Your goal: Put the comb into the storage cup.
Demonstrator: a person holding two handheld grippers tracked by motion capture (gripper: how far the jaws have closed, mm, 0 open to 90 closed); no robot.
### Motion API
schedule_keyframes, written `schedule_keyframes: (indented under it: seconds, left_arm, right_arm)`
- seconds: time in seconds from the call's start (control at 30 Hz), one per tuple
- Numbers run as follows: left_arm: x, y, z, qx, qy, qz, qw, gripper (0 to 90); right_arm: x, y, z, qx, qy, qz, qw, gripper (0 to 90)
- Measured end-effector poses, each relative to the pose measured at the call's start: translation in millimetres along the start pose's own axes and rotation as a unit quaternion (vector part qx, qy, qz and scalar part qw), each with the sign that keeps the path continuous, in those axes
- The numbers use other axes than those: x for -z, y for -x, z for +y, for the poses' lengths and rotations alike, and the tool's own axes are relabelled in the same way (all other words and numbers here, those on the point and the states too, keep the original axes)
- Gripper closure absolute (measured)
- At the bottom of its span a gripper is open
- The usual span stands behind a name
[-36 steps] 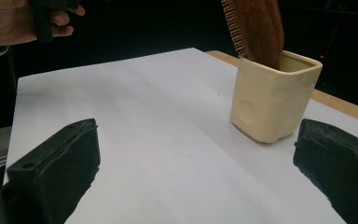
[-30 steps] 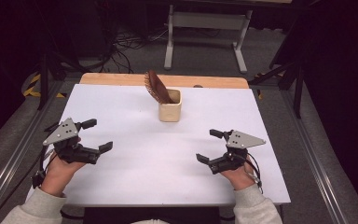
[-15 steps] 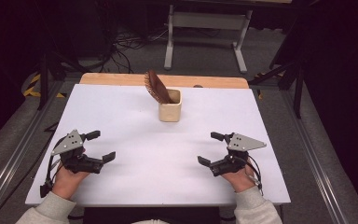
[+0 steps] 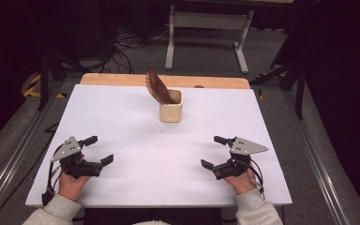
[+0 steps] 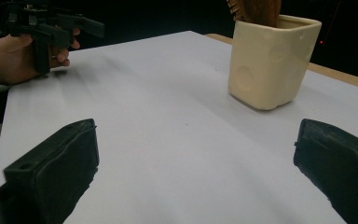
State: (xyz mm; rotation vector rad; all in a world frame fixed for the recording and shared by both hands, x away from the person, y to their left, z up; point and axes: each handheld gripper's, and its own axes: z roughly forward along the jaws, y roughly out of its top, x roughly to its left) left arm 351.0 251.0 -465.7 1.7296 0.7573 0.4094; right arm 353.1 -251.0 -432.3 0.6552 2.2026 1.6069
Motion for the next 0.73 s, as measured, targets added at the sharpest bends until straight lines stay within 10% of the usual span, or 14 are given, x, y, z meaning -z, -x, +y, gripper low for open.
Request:
schedule_keyframes:
  seconds: [0.27, 0.73]
  left_arm:
    - [-2.6, 1.5, -0.7, -0.022, -0.005, 0.018, 0.9996, 0.1]
    - [0.4, -2.3, -0.3, 0.009, -0.001, 0.007, 0.9999, 0.1]
  right_arm:
    - [0.0, 1.8, -3.5, 0.002, 0.002, -0.004, 1.0, 0.5]
    - [0.0, 2.6, -4.1, -0.002, -0.014, -0.014, 0.9998, 0.2]
